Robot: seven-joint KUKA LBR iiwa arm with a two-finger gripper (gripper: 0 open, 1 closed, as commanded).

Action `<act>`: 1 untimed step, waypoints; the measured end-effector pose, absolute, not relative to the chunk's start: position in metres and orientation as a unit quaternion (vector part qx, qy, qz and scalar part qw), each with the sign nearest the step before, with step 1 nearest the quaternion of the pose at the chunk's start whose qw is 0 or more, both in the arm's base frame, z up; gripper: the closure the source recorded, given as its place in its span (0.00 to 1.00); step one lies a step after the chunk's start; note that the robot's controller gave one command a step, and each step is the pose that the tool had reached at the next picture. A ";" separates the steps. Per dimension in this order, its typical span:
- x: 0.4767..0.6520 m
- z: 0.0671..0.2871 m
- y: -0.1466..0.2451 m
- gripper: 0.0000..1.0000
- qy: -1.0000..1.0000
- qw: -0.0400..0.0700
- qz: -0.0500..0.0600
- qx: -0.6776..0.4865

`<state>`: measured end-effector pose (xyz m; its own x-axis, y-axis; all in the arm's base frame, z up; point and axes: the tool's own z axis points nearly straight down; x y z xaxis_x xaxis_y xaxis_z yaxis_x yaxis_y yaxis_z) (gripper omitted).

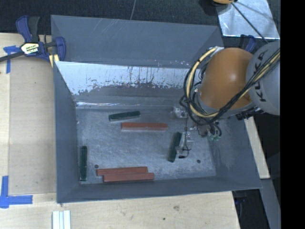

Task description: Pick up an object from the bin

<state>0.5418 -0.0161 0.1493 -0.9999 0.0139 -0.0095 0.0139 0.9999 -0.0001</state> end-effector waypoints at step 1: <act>0.552 0.124 0.041 0.00 1.000 0.002 0.000 -0.020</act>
Offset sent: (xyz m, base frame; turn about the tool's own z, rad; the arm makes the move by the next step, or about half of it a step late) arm 0.0624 0.0620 -0.0578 -0.0705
